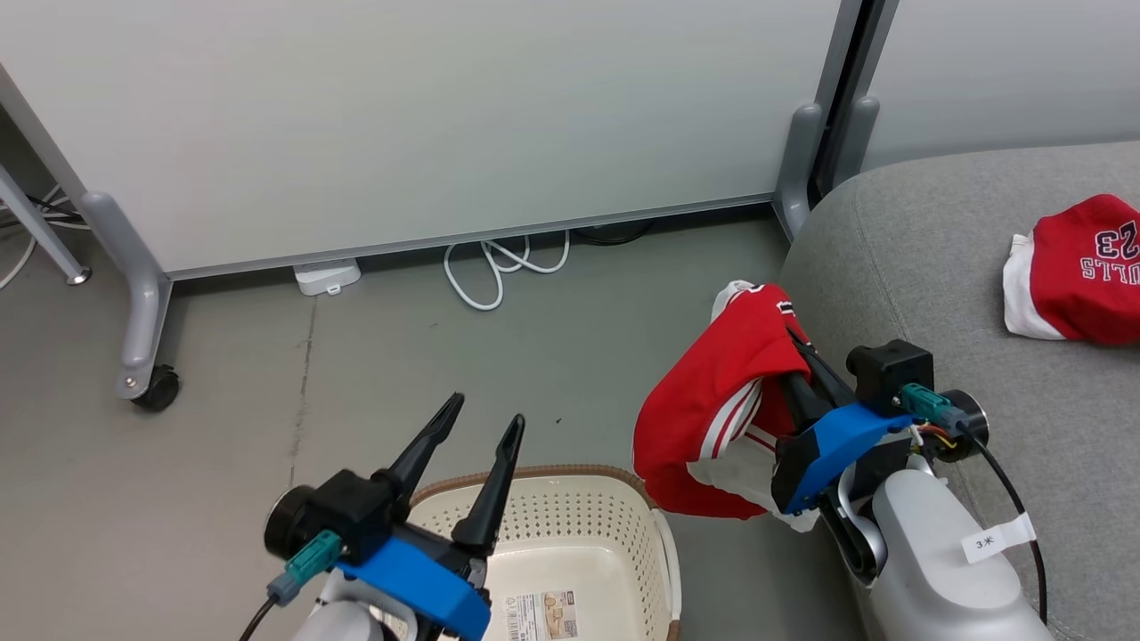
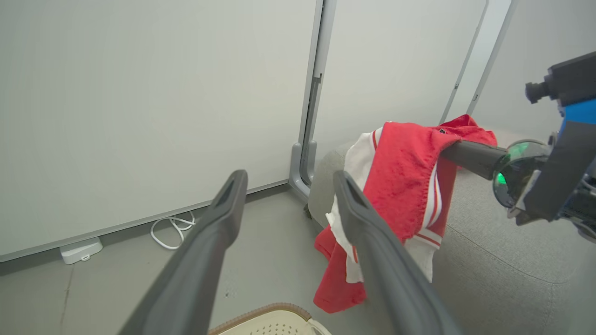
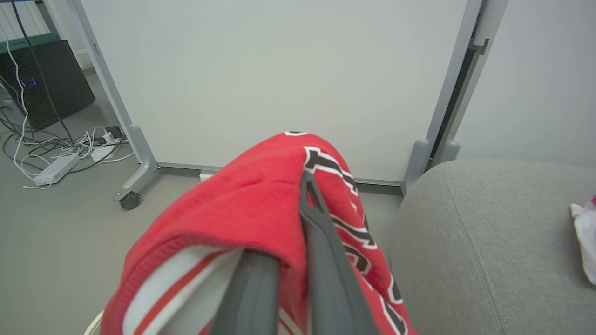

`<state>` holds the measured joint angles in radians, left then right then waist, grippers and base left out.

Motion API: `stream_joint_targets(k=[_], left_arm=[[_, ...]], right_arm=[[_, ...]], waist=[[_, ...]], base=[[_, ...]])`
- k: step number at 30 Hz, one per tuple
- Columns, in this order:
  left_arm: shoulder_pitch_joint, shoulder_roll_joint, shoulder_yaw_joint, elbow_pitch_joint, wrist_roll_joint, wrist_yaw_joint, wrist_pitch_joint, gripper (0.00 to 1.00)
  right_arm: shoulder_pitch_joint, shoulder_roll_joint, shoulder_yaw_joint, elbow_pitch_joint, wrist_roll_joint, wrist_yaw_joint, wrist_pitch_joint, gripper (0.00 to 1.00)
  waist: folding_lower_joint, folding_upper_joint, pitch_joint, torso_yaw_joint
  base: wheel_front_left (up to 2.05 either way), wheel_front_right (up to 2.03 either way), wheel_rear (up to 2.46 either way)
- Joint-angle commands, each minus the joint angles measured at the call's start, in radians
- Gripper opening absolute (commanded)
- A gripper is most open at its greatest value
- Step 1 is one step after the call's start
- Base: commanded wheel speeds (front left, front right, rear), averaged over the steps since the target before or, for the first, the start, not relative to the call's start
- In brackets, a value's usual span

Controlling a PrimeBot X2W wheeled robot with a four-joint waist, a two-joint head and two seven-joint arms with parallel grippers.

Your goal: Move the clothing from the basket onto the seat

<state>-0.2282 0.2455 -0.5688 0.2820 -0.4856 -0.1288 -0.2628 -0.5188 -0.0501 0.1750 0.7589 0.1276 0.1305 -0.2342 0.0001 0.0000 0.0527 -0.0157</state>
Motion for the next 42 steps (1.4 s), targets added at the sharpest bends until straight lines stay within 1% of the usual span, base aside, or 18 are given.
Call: stream_joint_targets(k=[1,10,16,24,33,42], left_arm=[[0.012,-0.002,0.011,-0.005,0.008,-0.002,-0.003,1.0],[0.064,-0.02,0.055,-0.019,0.036,-0.002,-0.003,1.0],[0.061,-0.021,0.072,-0.025,0.048,-0.002,-0.003,1.0],[0.048,-0.01,0.109,-0.041,0.06,-0.002,-0.003,1.0],[0.043,0.004,0.162,-0.057,0.076,-0.002,-0.003,1.0],[0.038,0.02,0.173,-0.066,0.081,-0.002,-0.003,1.0]], right_arm=[[0.011,-0.001,-0.003,-0.007,-0.004,0.001,0.001,0.0],[0.023,-0.001,-0.012,-0.029,-0.008,0.001,0.008,0.0],[0.033,-0.001,0.007,-0.057,0.01,0.001,0.01,0.0],[0.061,-0.001,0.074,-0.128,0.052,0.001,0.011,0.0],[0.109,-0.001,0.151,-0.225,0.1,0.001,0.027,0.0],[0.149,-0.001,0.177,-0.304,0.136,0.001,0.022,0.0]], waist=[[-0.0001,0.0,0.0,0.0],[-0.0001,0.0,0.004,-0.011],[-0.0001,0.0,0.017,-0.049],[-0.0001,0.0,0.047,-0.157],[-0.0001,0.0,0.086,-0.304],[-0.0001,0.0,0.109,-0.433]], base=[[0.0,0.0,0.0],[0.0,0.0,0.0],[0.0,0.0,0.0],[0.0,0.0,0.0],[0.0,0.0,0.0],[0.0,0.0,0.0]])
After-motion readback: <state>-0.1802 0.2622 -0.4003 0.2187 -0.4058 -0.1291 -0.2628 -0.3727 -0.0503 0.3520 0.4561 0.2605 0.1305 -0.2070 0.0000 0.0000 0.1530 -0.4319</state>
